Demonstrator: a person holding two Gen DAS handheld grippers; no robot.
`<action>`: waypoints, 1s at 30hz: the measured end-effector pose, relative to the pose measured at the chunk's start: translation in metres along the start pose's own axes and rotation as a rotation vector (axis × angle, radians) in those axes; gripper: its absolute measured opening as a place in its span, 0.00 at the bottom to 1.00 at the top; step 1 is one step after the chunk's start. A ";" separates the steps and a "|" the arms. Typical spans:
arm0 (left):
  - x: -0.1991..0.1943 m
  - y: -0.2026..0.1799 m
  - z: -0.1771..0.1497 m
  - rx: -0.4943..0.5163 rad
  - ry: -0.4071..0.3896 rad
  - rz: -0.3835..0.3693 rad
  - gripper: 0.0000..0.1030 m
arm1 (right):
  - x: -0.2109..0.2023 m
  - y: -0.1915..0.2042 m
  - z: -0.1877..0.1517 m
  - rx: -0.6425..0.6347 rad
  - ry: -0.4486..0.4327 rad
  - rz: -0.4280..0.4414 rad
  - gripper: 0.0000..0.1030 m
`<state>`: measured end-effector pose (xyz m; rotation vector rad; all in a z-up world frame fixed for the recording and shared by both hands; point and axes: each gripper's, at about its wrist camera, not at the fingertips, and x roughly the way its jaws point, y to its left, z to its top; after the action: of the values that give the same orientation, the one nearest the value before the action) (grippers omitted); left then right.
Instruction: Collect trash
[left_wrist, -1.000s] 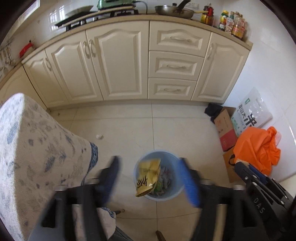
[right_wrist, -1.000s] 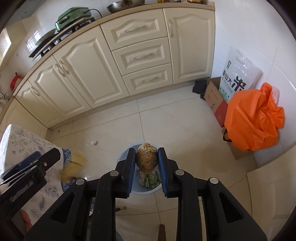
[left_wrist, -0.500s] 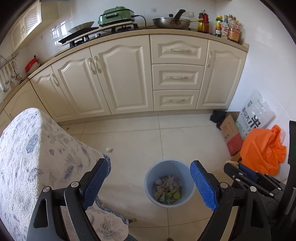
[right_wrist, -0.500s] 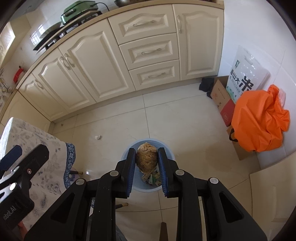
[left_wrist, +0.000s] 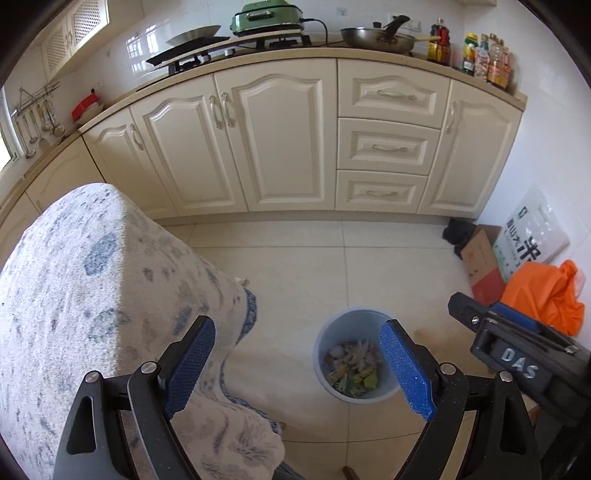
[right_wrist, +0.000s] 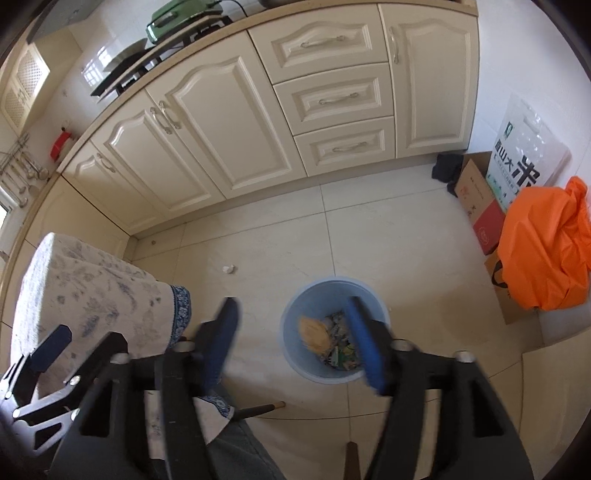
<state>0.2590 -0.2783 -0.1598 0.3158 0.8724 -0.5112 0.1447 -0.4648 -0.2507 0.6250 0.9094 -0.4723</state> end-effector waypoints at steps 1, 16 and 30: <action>0.000 0.000 -0.001 -0.004 0.005 -0.007 0.86 | -0.002 0.001 0.000 0.001 -0.009 0.000 0.74; -0.002 0.015 -0.006 -0.037 0.019 -0.032 0.86 | 0.003 0.002 -0.010 0.010 0.038 -0.055 0.82; -0.021 0.019 -0.010 -0.091 0.026 -0.007 0.87 | -0.020 0.001 -0.017 0.012 -0.013 -0.094 0.82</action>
<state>0.2522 -0.2516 -0.1485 0.2367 0.9199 -0.4734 0.1241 -0.4502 -0.2414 0.5914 0.9272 -0.5654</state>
